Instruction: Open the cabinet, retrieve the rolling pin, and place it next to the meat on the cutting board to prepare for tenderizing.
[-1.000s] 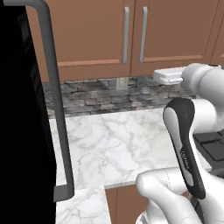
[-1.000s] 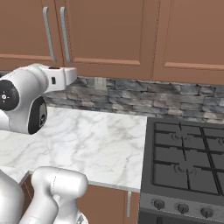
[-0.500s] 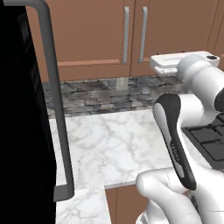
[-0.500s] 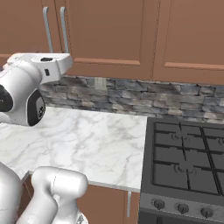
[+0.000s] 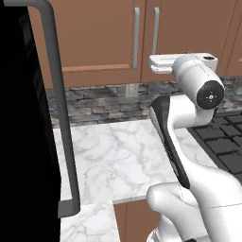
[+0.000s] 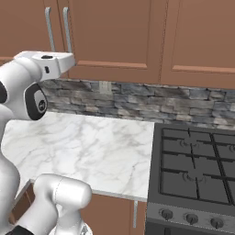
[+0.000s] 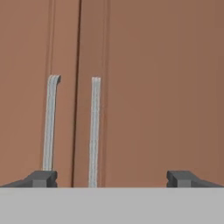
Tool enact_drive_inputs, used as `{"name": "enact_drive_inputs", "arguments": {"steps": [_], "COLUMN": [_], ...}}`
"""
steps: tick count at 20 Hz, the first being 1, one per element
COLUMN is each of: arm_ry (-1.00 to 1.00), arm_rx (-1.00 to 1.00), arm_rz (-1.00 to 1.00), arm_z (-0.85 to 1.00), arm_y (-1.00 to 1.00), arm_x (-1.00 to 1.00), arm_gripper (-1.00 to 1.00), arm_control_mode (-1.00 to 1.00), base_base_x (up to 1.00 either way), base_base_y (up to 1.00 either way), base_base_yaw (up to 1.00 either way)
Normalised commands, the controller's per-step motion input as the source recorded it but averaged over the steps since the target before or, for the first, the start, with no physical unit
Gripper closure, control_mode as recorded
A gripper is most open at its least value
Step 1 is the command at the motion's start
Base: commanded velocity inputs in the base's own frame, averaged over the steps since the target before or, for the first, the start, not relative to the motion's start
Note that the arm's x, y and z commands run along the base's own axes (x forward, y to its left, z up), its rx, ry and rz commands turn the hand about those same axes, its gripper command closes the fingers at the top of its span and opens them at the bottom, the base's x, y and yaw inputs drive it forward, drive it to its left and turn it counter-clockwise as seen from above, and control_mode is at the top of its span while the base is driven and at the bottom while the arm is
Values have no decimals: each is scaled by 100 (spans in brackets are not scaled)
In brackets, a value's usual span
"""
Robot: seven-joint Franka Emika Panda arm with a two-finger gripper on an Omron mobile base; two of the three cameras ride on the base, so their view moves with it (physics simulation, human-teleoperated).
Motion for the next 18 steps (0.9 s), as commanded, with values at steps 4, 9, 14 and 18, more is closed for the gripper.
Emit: {"name": "enact_drive_inputs", "arguments": {"steps": [4,9,14,18], "arm_ry": [1,-3,-6,-5], "arm_rx": [0,0,0,0], "arm_rz": [1,9,11,4], "arm_z": [-15,-30,-27,-12], "arm_y": [0,0,0,0], "arm_x": [58,45,42,44], "arm_gripper": [-100,-100,-100,-100], "arm_control_mode": [-100,-100,-100,-100], "base_base_x": [0,0,0,0], "base_base_y": [0,0,0,0], "base_base_yaw": [0,0,0,0]}}
